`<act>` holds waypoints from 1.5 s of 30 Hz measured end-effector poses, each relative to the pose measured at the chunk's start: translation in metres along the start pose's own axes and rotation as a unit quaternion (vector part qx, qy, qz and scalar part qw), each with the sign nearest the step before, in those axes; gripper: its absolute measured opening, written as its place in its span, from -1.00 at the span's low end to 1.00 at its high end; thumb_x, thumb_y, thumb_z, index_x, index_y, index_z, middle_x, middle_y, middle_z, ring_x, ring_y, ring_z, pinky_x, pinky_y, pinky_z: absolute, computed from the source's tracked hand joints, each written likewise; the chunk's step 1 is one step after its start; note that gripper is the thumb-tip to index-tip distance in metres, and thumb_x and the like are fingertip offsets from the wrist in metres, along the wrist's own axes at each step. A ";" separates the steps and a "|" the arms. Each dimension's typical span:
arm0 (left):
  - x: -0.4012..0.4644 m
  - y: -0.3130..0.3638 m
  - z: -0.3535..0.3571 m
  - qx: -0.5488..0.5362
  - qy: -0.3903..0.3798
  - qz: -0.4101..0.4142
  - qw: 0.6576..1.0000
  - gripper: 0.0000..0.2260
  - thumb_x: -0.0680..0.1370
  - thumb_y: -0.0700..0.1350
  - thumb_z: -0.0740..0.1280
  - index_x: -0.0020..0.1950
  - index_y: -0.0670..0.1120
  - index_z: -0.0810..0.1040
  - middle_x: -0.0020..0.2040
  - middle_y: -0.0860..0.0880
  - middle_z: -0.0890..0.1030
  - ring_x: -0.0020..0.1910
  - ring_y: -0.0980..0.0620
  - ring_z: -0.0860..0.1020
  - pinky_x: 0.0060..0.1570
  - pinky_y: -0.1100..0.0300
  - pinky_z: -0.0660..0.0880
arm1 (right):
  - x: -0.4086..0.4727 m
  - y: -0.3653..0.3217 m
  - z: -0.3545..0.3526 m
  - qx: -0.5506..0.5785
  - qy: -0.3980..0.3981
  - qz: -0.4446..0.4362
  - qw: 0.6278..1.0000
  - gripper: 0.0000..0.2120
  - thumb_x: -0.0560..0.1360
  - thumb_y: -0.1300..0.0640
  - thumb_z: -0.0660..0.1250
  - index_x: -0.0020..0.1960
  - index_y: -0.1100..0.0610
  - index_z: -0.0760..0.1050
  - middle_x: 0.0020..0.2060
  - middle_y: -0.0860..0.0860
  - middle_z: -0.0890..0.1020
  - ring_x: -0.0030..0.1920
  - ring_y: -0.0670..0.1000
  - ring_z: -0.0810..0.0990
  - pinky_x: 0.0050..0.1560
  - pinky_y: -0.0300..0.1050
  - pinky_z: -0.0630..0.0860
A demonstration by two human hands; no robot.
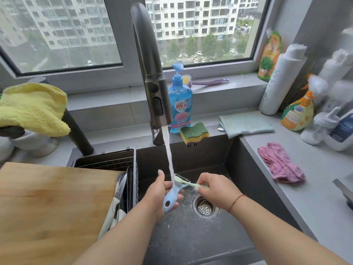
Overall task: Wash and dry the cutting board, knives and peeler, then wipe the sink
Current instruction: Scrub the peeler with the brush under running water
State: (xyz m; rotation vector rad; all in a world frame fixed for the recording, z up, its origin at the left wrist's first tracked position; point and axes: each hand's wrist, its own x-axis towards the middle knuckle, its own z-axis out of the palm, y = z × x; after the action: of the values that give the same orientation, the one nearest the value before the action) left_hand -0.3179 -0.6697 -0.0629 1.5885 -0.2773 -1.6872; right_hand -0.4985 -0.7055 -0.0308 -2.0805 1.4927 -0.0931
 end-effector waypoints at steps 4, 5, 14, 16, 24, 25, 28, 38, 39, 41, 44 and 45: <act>0.005 0.000 -0.004 -0.001 0.017 0.000 1.000 -0.29 0.57 0.35 -0.04 0.09 -0.22 0.61 -0.09 -0.23 0.69 -0.26 -0.08 0.60 -0.38 0.14 0.52 | -0.007 -0.007 0.005 0.022 -0.100 -0.047 0.994 -0.90 0.47 -0.09 0.33 -0.14 -0.09 0.49 -0.33 -0.11 0.53 -0.33 -0.14 0.44 -0.32 -0.21 0.36; 0.005 0.001 -0.004 -0.006 0.011 0.000 1.000 -0.28 0.57 0.35 -0.04 0.09 -0.22 0.61 -0.09 -0.23 0.68 -0.28 -0.08 0.60 -0.38 0.15 0.51 | -0.008 -0.007 0.006 0.027 -0.097 -0.047 0.994 -0.91 0.48 -0.09 0.32 -0.14 -0.09 0.49 -0.35 -0.12 0.51 -0.34 -0.15 0.43 -0.33 -0.23 0.35; 0.006 0.004 -0.003 -0.039 0.000 0.002 0.999 -0.27 0.55 0.38 -0.03 0.16 -0.23 0.58 -0.09 -0.23 0.68 -0.27 -0.06 0.59 -0.30 0.12 0.53 | -0.007 -0.002 0.008 0.052 -0.114 -0.045 0.991 -0.87 0.48 -0.07 0.34 -0.22 -0.12 0.44 -0.36 -0.08 0.56 -0.36 -0.14 0.47 -0.28 -0.18 0.43; 0.003 0.005 -0.001 -0.036 -0.010 -0.003 0.999 -0.26 0.55 0.38 -0.03 0.15 -0.23 0.58 -0.14 -0.22 0.66 -0.32 -0.04 0.57 -0.43 0.18 0.48 | -0.002 0.003 0.007 0.046 -0.055 -0.024 0.997 -0.89 0.49 -0.09 0.32 -0.18 -0.11 0.46 -0.32 -0.08 0.56 -0.34 -0.11 0.48 -0.31 -0.18 0.40; 0.001 0.004 0.002 0.023 -0.007 0.022 0.999 -0.60 0.65 0.09 0.17 0.12 -0.22 0.58 -0.23 -0.14 0.59 -0.43 0.04 0.47 -0.55 0.29 0.34 | 0.005 0.015 -0.003 0.001 0.017 0.018 1.000 -0.87 0.48 -0.11 0.29 -0.12 -0.07 0.51 -0.31 -0.09 0.57 -0.31 -0.08 0.51 -0.35 -0.16 0.37; 0.000 0.003 0.003 0.060 0.006 0.044 0.997 -0.72 0.65 -0.03 0.21 0.11 -0.22 0.57 -0.27 -0.12 0.56 -0.46 0.05 0.43 -0.54 0.29 0.30 | 0.007 0.019 -0.007 -0.013 0.046 0.032 0.998 -0.86 0.49 -0.12 0.28 -0.12 -0.06 0.51 -0.31 -0.09 0.56 -0.29 -0.07 0.51 -0.36 -0.16 0.36; 0.003 -0.001 0.001 0.165 0.035 0.109 0.980 -0.86 0.61 -0.18 0.30 0.08 -0.21 0.59 -0.29 -0.11 0.58 -0.45 0.05 0.44 -0.49 0.26 0.31 | 0.013 0.022 -0.011 0.022 0.067 0.019 0.997 -0.86 0.51 -0.11 0.28 -0.07 -0.07 0.53 -0.32 -0.09 0.55 -0.27 -0.06 0.53 -0.30 -0.13 0.41; 0.007 -0.004 -0.010 0.232 0.029 0.148 0.961 -0.77 0.58 -0.33 0.20 0.07 -0.11 0.60 -0.23 -0.14 0.54 -0.40 0.06 0.45 -0.41 0.23 0.42 | 0.011 0.035 -0.007 0.015 0.030 0.046 0.998 -0.88 0.47 -0.06 0.29 -0.20 -0.05 0.50 -0.31 -0.07 0.59 -0.27 -0.01 0.58 -0.26 -0.09 0.50; 0.010 -0.007 -0.012 0.265 0.023 0.163 0.950 -0.73 0.57 -0.34 0.20 0.10 -0.07 0.60 -0.23 -0.11 0.53 -0.38 0.07 0.45 -0.38 0.24 0.44 | 0.013 0.034 -0.008 0.064 0.043 0.054 0.996 -0.87 0.47 -0.04 0.30 -0.22 -0.04 0.51 -0.34 -0.03 0.61 -0.30 0.01 0.60 -0.25 -0.05 0.55; 0.015 -0.014 -0.015 0.342 0.014 0.205 0.917 -0.68 0.53 -0.32 0.24 0.07 0.06 0.63 -0.18 -0.04 0.57 -0.34 0.06 0.45 -0.29 0.21 0.46 | 0.016 0.028 -0.009 0.146 0.056 0.068 0.985 -0.88 0.48 0.01 0.31 -0.22 -0.01 0.54 -0.37 0.01 0.64 -0.37 0.02 0.59 -0.27 -0.02 0.59; 0.017 -0.018 -0.015 0.391 0.023 0.270 0.880 -0.63 0.49 -0.32 0.27 -0.06 0.17 0.61 -0.03 0.07 0.56 -0.11 0.05 0.54 -0.11 0.19 0.45 | 0.015 0.019 -0.008 0.231 -0.004 0.067 0.971 -0.91 0.48 0.09 0.32 -0.17 0.06 0.56 -0.42 0.02 0.63 -0.47 -0.02 0.52 -0.46 -0.18 0.46; 0.016 -0.017 -0.015 0.387 0.026 0.292 0.874 -0.61 0.50 -0.34 0.28 -0.04 0.18 0.62 -0.01 0.11 0.54 -0.03 0.09 0.53 -0.02 0.22 0.46 | 0.014 0.018 -0.007 0.257 -0.036 0.066 0.964 -0.91 0.49 0.10 0.32 -0.16 0.09 0.56 -0.43 0.02 0.62 -0.48 -0.01 0.50 -0.49 -0.21 0.42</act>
State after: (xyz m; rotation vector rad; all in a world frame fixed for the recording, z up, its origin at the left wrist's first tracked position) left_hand -0.3096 -0.6641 -0.0888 1.8198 -1.3950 -1.0838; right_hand -0.5109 -0.7243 -0.0372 -1.5518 1.3794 -0.3152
